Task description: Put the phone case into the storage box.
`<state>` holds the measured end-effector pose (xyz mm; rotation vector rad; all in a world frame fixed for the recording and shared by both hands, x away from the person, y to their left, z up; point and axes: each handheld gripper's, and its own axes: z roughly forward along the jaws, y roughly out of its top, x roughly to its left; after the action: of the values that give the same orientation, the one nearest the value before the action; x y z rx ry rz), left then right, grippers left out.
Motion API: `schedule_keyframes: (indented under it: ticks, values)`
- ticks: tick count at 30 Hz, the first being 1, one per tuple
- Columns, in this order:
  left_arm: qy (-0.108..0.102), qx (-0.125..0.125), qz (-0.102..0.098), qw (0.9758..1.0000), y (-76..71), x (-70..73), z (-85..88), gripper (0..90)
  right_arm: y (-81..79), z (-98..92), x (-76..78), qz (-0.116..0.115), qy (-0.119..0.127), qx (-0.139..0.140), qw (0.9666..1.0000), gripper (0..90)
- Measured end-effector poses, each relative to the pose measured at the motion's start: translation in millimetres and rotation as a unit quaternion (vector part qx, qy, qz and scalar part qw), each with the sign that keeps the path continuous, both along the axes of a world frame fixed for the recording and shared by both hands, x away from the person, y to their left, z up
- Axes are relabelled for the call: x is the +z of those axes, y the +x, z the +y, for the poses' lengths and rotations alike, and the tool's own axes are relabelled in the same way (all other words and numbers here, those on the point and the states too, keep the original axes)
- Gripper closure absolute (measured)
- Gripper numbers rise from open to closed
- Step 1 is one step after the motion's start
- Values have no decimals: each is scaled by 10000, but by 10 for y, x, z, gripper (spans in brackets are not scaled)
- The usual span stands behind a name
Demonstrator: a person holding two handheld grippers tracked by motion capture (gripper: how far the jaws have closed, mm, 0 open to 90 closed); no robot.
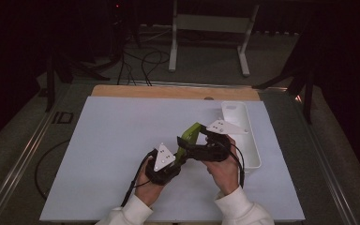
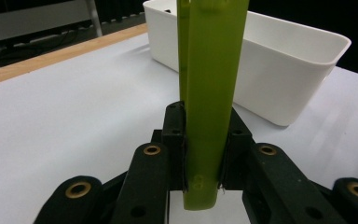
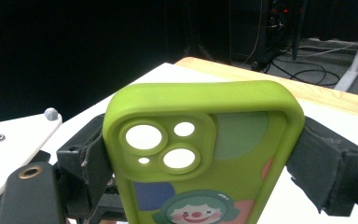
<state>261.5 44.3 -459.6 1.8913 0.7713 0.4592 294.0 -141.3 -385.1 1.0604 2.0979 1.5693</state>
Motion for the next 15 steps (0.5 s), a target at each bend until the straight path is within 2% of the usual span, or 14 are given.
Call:
schedule_keyframes:
  ticks: [5,9,12,13,15]
  values:
    - [-49,-5,93,9999,18,4,16,718,-5,12,-3,12,-19,7,10000,157]
    - [-192,74,193,9996,46,27,65,583,-9,20,-5,1,-68,-12,10000,157]
    - [-225,128,186,9995,54,40,87,477,-10,20,-6,0,-77,-39,10000,156]
    - [-240,182,184,9994,58,53,110,477,-11,18,-6,-6,-84,-51,10000,156]
    - [-218,237,170,9993,61,70,134,357,-11,13,-5,-10,-83,-65,9999,156]
